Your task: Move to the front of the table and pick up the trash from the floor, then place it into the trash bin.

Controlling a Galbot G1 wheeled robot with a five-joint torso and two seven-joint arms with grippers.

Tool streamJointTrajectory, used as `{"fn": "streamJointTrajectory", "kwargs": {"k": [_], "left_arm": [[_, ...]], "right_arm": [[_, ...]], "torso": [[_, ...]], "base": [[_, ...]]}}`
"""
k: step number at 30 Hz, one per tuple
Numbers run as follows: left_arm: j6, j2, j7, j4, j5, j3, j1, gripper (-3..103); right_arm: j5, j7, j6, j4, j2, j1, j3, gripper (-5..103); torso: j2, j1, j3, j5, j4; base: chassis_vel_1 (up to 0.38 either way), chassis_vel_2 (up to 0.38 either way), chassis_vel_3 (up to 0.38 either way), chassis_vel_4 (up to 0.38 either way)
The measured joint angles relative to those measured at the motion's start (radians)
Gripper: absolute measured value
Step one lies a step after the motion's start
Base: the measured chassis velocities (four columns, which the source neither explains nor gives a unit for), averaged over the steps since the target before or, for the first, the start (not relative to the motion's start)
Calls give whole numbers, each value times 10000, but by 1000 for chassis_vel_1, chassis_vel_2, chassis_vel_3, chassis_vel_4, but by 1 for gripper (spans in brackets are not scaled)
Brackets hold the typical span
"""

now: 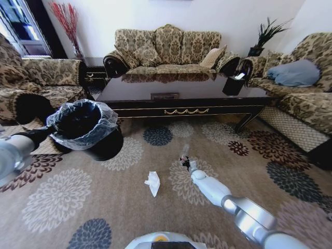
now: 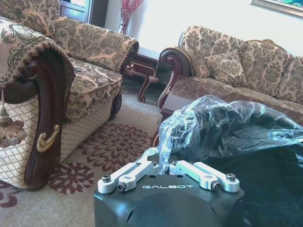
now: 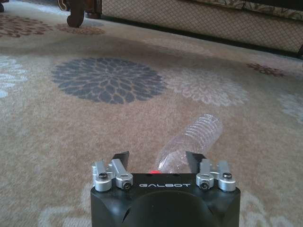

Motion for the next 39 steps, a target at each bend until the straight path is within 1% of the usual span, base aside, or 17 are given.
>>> {"fn": "streamJointTrajectory", "kwargs": {"k": [1, 2, 3, 4, 6, 7, 8, 9, 16, 19, 20, 21, 24, 28, 33, 39], "left_arm": [[0, -4, 0, 6, 4, -6, 10, 4], [0, -4, 0, 6, 4, -6, 10, 4], [0, -10, 0, 14, 7, -20, 20, 4], [0, -15, 0, 17, 9, -23, 22, 4], [0, -40, 2, 20, 19, -16, 20, 4], [0, -40, 2, 20, 19, -16, 20, 4], [0, -52, 4, 22, 26, -1, 17, 4], [0, -64, 6, 25, 34, 14, 14, 4], [0, -71, 23, 58, 53, 26, 11, 4], [2, -58, 30, 43, 52, -5, 19, 4], [2, -58, 30, 43, 52, -5, 19, 4], [2, -51, 30, 37, 49, -23, 25, 4], [4, -33, 32, -10, 27, -119, 67, 4], [10, -33, 32, -93, -2, -174, 121, 4], [10, -58, 35, -250, -24, -276, 267, 4], [12, -124, 35, -408, -24, -451, 563, 4]], "right_arm": [[7, 18, -10, -23, 17, 1, -1, 76], [7, 18, -10, -23, 17, 1, -1, 76], [29, 59, -42, -55, 41, 9, -1, 82], [44, 76, -59, -73, 56, 14, -1, 82], [81, 96, -105, -142, 102, 39, -4, 91], [81, 96, -105, -142, 102, 39, -4, 91], [104, 124, -140, -190, 133, 66, -10, 96], [137, 157, -177, -238, 168, 100, -14, 99], [568, 480, -453, -473, 448, 359, -11, 100], [887, 1020, -791, -509, 643, 431, 77, 100], [887, 1020, -791, -509, 643, 431, 77, 100], [910, 1186, -897, -524, 678, 440, 124, 100], [1021, 1875, -1314, -548, 744, 419, 360, 100], [1132, 2252, -1560, -547, 697, 337, 558, 100], [1173, 2271, -1647, -517, 534, 195, 690, 100], [1108, 1731, -1501, -487, 516, -41, 780, 100]], "torso": [[0, 0, 0, 0, 0], [0, 0, 0, 0, 0], [0, 0, 0, 0, 0], [0, 0, -1, -1, 0], [-2, -1, 0, 0, 0], [-2, -1, 0, 0, 0], [-2, -1, -1, 0, -2], [-2, -1, -1, -1, 0], [-1, -2, -1, -1, 0], [-3, 3, 3, -1, 0], [-3, 3, 3, -1, 0], [-2, 5, 4, -2, 0], [-3, 10, 6, -1, -2], [-3, 1, 1, -1, -1], [-2, -7, -5, 1, 1], [-2, 1, 1, 0, -3]], "base": [[0, 0, 0, 0], [0, 0, 0, 0], [0, 0, 0, 0], [0, 0, 0, 0], [-51, 14, 34, -29], [-51, 14, 50, -45], [-39, 52, 50, -58], [-39, 86, 64, -58], [-149, 154, 145, -160], [-235, 221, 251, -236], [-252, 210, 230, -232], [-216, 210, 230, -207], [-111, 137, 129, -114], [-26, 43, 11, -17], [32, -43, -37, 31], [0, 0, 0, 0]]}}
